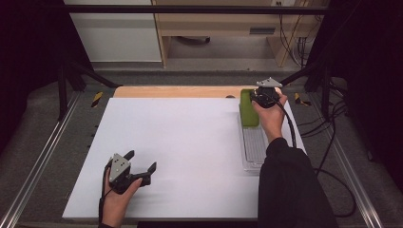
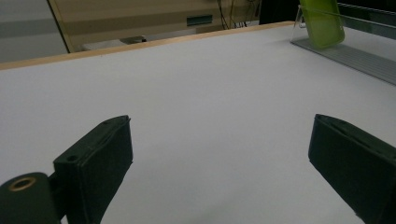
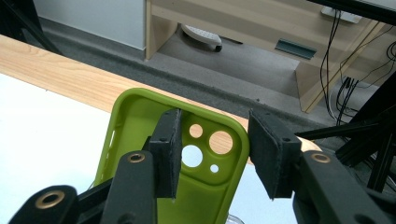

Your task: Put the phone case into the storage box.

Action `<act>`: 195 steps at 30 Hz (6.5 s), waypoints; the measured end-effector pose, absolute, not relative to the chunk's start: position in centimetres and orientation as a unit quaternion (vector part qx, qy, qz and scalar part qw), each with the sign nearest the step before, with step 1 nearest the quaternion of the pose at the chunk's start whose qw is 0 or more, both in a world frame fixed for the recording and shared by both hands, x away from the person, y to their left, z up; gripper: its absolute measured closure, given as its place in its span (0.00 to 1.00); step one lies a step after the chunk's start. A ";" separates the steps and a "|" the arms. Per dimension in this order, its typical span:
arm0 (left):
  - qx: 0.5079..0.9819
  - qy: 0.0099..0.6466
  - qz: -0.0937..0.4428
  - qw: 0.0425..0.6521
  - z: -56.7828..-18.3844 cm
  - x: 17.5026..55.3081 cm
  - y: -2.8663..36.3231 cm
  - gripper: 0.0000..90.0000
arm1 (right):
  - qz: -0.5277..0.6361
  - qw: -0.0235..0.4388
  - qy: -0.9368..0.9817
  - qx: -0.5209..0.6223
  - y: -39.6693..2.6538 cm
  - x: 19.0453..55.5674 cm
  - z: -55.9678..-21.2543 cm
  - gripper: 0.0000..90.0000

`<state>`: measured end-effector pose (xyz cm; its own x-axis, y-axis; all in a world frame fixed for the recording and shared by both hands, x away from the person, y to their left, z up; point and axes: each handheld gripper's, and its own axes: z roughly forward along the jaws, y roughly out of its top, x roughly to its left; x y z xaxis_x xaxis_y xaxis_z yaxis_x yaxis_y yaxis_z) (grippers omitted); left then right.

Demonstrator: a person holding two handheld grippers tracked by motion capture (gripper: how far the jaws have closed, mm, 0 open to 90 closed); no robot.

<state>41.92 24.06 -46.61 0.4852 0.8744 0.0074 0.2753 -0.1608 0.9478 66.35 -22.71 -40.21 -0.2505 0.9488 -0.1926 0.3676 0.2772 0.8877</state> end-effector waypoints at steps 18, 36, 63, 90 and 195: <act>0.699 0.413 0.299 0.501 -46.6 41.9 24.2 0.07 | 0.380 0.389 0.692 0.474 -22.8 66.2 -40.0 0.58; 0.695 0.418 0.301 0.502 -46.6 42.0 24.5 0.06 | 0.382 0.382 0.691 0.481 -22.8 65.6 -39.2 0.48; 0.694 0.415 0.302 0.505 -46.5 42.0 24.6 0.05 | 0.386 0.362 0.688 0.496 -22.7 65.3 -38.7 0.33; 0.688 0.420 0.302 0.509 -46.4 42.1 25.3 0.04 | 0.451 0.304 0.677 0.496 -22.5 63.5 -37.2 0.06; 0.668 0.434 0.304 0.522 -45.9 40.6 28.9 0.04 | 0.541 0.271 0.654 0.454 -28.9 50.5 -35.0 0.04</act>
<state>40.57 28.92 -45.92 0.4381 0.8977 -0.0472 0.2630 -0.0778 0.9617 50.45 -28.95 -35.00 -0.4413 0.8870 0.1362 0.3000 0.0027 0.9539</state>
